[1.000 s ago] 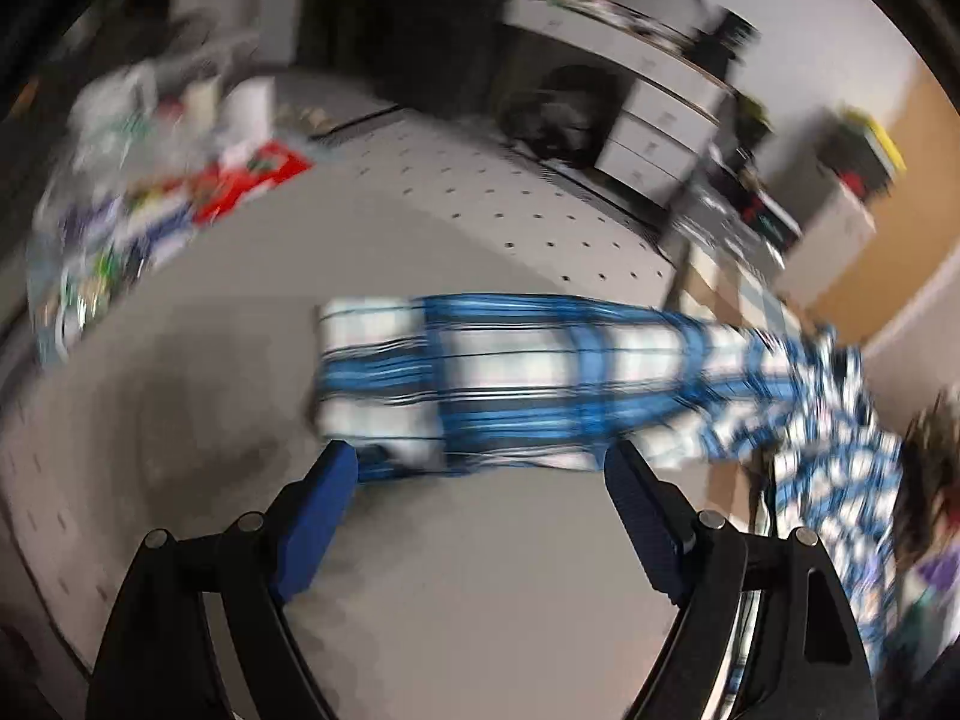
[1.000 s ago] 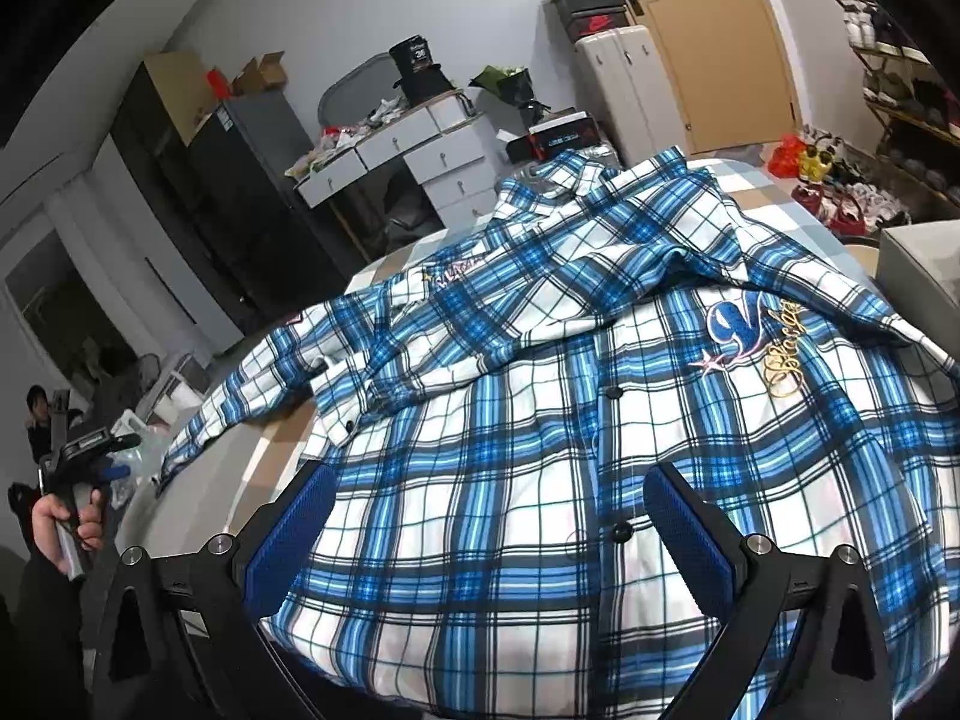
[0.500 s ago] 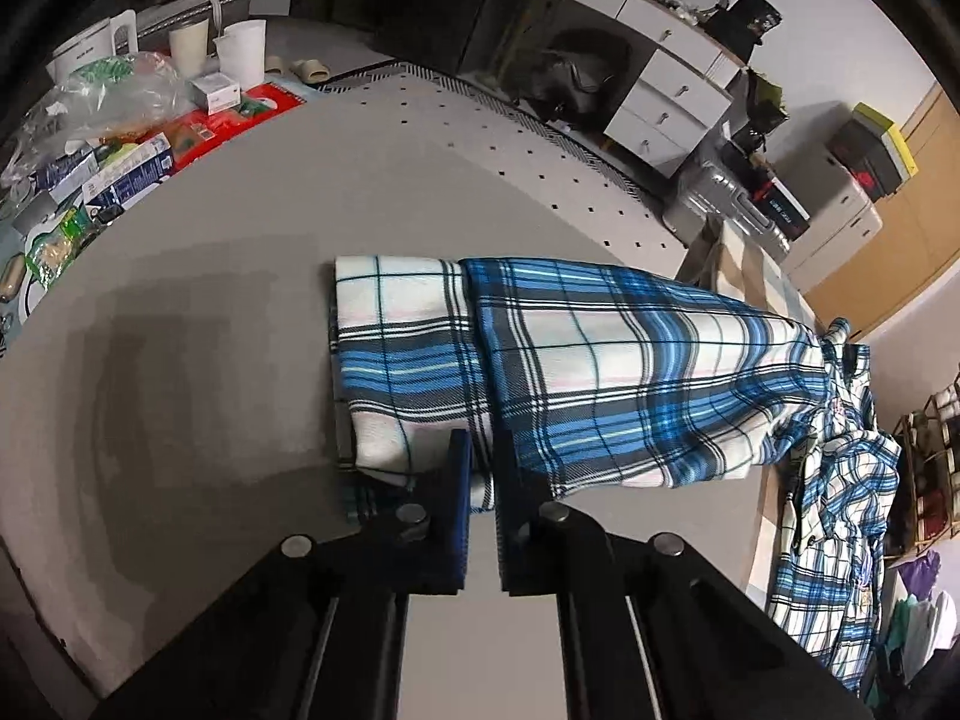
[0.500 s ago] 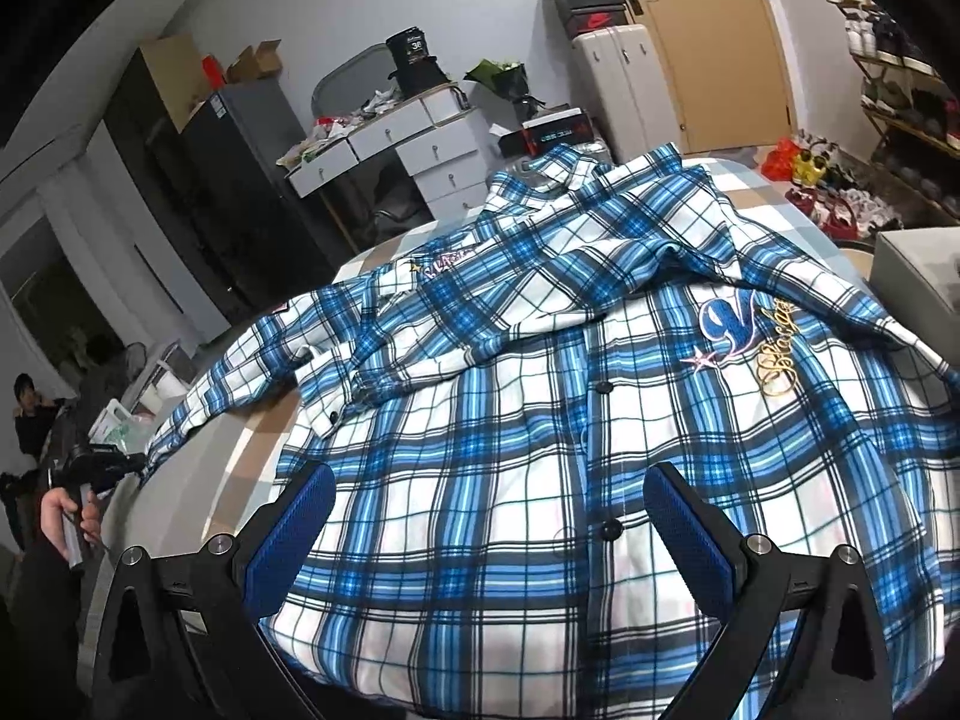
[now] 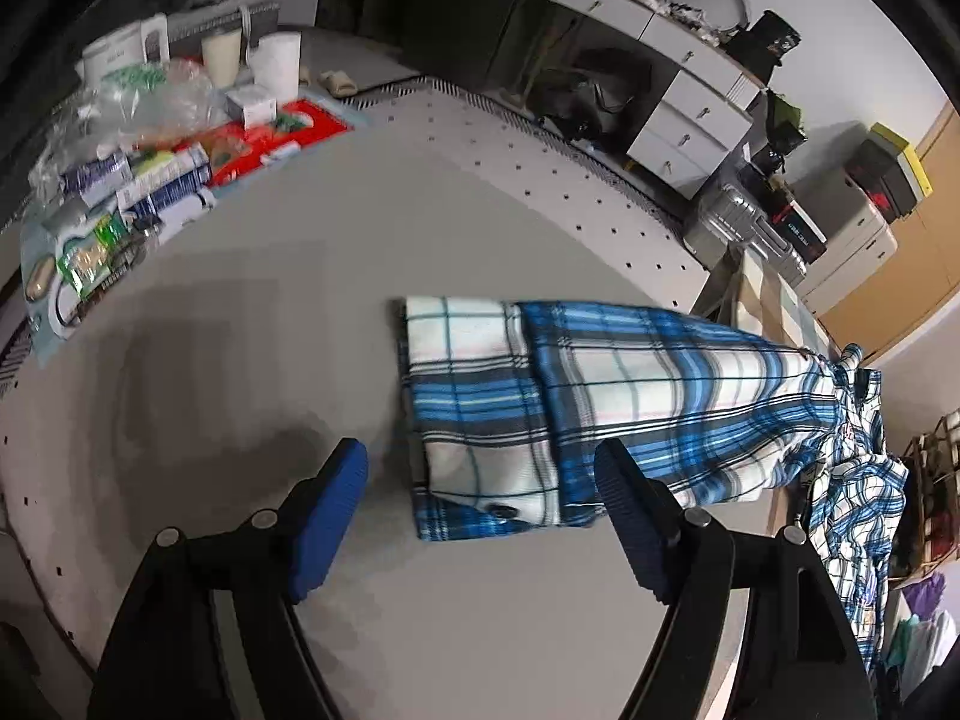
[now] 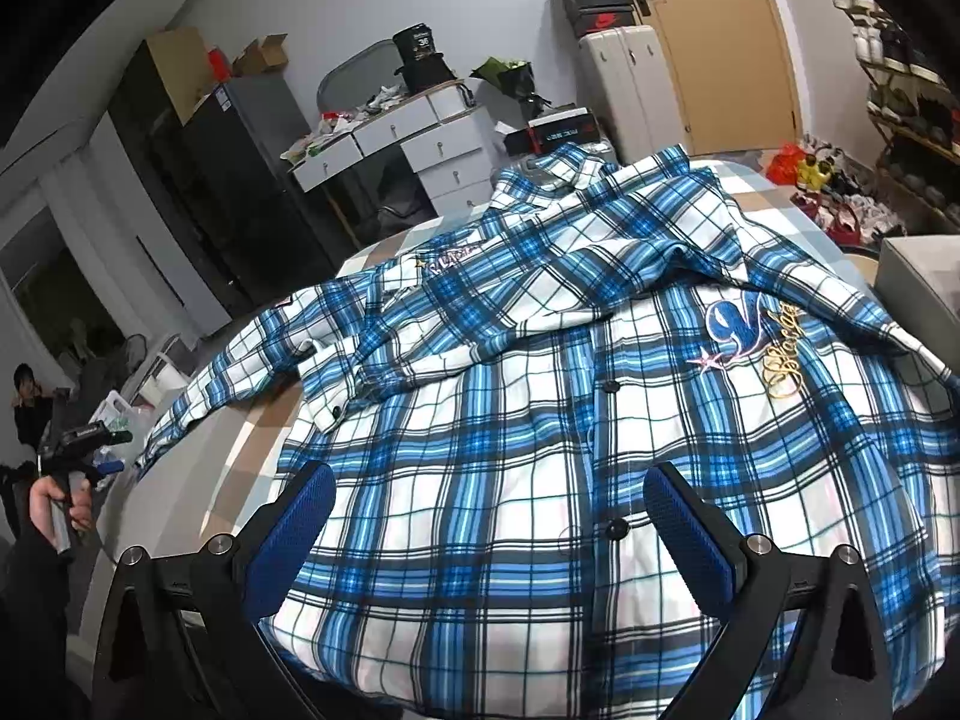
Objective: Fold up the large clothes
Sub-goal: 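Grasp the sleeve cuff with the left gripper and fold it back toward the shirt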
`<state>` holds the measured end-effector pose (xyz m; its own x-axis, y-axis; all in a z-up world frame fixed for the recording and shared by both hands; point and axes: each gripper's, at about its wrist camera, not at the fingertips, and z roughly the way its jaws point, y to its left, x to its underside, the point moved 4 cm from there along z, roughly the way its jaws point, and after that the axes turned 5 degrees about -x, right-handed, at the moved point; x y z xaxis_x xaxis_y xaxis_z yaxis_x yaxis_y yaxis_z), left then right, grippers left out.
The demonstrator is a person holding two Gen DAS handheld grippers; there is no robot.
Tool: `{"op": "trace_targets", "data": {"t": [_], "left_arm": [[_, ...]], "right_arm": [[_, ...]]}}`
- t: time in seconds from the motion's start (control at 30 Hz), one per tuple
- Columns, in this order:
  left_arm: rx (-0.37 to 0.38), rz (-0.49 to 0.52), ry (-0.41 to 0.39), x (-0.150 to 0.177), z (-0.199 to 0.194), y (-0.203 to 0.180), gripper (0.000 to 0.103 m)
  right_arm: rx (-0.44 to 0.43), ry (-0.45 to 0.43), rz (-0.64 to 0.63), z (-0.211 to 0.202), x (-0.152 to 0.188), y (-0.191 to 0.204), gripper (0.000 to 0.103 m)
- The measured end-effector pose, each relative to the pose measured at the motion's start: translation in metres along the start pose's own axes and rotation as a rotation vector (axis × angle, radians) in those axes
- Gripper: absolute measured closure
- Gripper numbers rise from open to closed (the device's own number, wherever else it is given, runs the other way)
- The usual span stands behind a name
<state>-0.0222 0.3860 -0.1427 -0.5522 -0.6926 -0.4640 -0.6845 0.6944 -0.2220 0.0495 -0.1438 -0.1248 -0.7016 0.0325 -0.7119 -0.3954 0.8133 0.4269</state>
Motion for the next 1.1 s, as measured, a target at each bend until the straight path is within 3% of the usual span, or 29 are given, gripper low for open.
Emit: {"op": "trace_targets", "data": {"t": [0.1,0.13,0.2,0.23,0.27,0.3,0.4,0.47,0.6,0.73,0.83,0.9,1.03,1.1], "left_arm": [[0.017,-0.012,0.043,0.002,0.012,0.003,0.029],[0.014,-0.004,0.023,0.002,0.012,0.003,0.03],[0.015,0.019,0.017,0.0,0.008,-0.003,0.038],[-0.008,0.044,0.002,0.0,0.006,-0.006,0.058],[-0.009,0.059,0.006,0.001,0.006,-0.008,0.095],[-0.021,0.076,0.019,0.001,0.007,-0.01,0.1],[-0.018,0.073,-0.015,-0.004,-0.002,-0.009,0.102],[-0.001,0.072,-0.099,-0.01,-0.023,-0.012,0.102],[0.1,0.15,-0.223,-0.012,-0.063,-0.037,0.102],[0.271,0.311,-0.294,0.004,-0.087,-0.071,0.102],[0.225,0.391,-0.245,0.016,-0.066,-0.076,0.102],[0.236,0.427,-0.216,0.028,-0.059,-0.08,0.102],[0.236,0.513,-0.223,0.044,-0.062,-0.093,0.102],[0.219,0.508,-0.231,0.037,-0.065,-0.092,0.102]], "right_arm": [[0.001,0.002,0.007,0.0,0.0,-0.001,0.0],[0.002,0.003,0.009,0.001,0.0,-0.002,0.0],[0.001,0.004,0.015,0.0,0.0,-0.003,0.0],[0.0,0.002,0.018,0.0,-0.001,-0.003,0.0],[0.0,0.0,0.019,-0.001,-0.001,-0.004,0.0],[-0.001,-0.002,0.019,-0.001,-0.001,-0.004,0.0],[-0.004,0.0,0.021,-0.001,-0.001,-0.004,0.0],[-0.005,0.004,0.016,-0.001,0.0,-0.003,0.0],[-0.001,0.002,0.005,-0.001,-0.001,-0.001,0.0],[-0.001,0.0,0.008,-0.001,-0.001,-0.001,0.0],[0.002,0.004,0.01,0.0,-0.001,-0.002,0.0],[0.003,0.007,0.016,0.001,0.0,-0.003,0.0],[0.0,0.008,0.025,0.002,-0.001,-0.005,0.0],[-0.001,0.015,0.023,0.003,0.001,-0.005,0.0]]}}
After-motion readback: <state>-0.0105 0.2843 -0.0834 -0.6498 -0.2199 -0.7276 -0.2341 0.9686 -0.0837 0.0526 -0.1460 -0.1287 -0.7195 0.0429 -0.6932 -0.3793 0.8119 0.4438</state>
